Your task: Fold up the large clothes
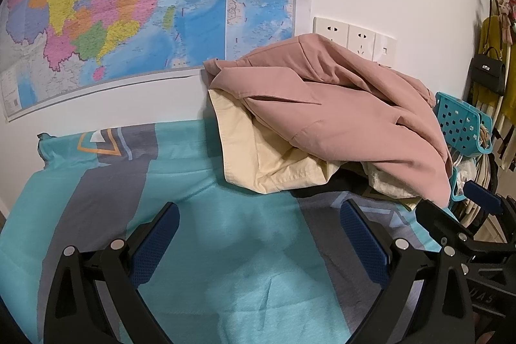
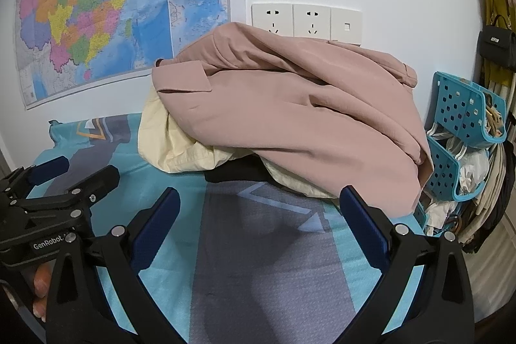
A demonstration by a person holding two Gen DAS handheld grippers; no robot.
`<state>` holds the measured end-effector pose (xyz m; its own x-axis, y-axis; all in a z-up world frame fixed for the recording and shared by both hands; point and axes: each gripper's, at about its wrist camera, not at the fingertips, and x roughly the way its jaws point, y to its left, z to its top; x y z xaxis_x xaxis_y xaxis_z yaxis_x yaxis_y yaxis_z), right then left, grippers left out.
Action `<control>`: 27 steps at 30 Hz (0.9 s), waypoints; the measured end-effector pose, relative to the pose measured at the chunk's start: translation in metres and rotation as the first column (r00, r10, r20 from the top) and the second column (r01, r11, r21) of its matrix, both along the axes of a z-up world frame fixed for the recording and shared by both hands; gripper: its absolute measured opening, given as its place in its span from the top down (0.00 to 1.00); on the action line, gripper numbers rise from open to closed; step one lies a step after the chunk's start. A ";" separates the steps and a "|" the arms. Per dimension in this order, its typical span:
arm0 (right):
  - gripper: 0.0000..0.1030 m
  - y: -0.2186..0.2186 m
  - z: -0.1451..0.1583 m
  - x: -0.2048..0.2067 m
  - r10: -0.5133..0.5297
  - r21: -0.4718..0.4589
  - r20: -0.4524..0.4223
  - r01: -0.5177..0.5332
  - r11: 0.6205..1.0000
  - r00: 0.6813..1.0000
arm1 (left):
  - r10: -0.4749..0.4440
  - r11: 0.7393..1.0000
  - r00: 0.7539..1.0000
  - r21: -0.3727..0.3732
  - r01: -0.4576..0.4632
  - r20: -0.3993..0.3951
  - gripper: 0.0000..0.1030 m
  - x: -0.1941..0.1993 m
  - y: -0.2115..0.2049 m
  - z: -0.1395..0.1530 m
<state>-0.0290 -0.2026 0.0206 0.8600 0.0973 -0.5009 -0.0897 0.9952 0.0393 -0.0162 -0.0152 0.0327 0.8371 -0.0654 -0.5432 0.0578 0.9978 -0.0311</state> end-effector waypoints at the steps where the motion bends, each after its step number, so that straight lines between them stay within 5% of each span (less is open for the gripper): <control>1: 0.05 0.000 0.000 0.001 0.000 0.001 0.000 0.000 1.000 1.000 | -0.001 1.000 1.000 -0.001 0.001 0.000 0.07 0.000 0.000 0.000; 23: 0.05 -0.005 0.016 0.011 0.078 -0.014 0.057 -0.077 0.997 0.995 | -0.022 1.000 1.000 -0.022 0.022 -0.018 0.06 0.015 0.000 0.001; 27: 0.05 0.005 0.037 0.029 0.156 -0.134 0.098 -0.142 0.981 0.983 | -0.013 0.999 1.000 -0.031 0.012 -0.023 0.07 0.027 0.003 0.002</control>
<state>0.0002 -0.1980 0.0577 0.8903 0.1706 -0.4223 -0.2342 0.9667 -0.1032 0.0104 -0.0121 0.0349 0.8235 -0.0929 -0.5596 0.0692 0.9956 -0.0636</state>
